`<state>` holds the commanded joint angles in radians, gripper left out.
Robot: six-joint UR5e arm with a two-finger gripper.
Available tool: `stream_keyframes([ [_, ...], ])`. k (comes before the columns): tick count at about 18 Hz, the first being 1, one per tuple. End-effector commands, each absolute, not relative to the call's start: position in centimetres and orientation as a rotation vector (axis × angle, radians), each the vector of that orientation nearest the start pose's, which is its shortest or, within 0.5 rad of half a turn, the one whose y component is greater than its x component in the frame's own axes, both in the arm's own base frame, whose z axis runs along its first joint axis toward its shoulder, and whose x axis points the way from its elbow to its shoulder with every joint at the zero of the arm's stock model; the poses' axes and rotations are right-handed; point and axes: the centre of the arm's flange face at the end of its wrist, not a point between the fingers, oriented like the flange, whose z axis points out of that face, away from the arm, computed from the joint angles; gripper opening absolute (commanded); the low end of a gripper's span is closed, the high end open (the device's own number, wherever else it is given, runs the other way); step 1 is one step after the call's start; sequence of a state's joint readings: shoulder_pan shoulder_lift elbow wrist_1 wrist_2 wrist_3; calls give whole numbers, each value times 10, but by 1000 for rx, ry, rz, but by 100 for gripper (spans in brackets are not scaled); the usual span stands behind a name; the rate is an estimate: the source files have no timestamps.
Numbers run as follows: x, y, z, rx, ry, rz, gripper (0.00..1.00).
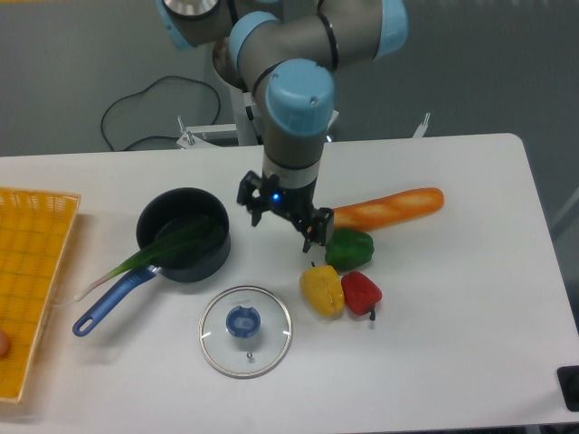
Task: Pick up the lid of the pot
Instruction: 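Move the gripper from above the bread toward the glass lid's blue knob, then lower the gripper onto the blue knob of the glass lid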
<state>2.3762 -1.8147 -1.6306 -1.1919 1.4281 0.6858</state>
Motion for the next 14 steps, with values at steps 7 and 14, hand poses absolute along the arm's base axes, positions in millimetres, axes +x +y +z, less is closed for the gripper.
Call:
stream_keyframes([
  [7, -309, 553, 339, -2999, -344, -132, 100],
  [14, -303, 576, 302, -3044, -312, -183, 100],
])
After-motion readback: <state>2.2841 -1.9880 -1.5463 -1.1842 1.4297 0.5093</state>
